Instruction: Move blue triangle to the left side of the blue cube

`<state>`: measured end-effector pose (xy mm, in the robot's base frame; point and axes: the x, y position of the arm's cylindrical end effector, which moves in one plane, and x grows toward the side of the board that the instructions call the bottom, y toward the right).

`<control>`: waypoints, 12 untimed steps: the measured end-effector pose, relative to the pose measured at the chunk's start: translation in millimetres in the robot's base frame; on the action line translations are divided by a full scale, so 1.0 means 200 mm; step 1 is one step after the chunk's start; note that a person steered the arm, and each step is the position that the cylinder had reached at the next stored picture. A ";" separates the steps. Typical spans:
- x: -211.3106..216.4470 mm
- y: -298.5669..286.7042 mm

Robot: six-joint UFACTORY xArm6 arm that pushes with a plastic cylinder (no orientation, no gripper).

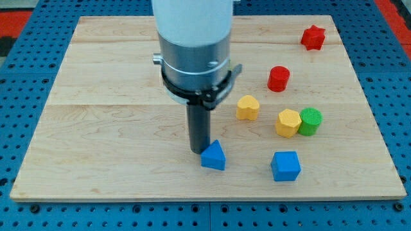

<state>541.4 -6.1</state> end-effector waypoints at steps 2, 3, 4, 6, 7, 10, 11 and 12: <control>0.24 0.13; 0.38 0.07; 0.39 0.05; 0.38 0.20; 0.38 0.31; 0.39 0.32; 0.39 0.31; 0.39 0.29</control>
<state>619.0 52.5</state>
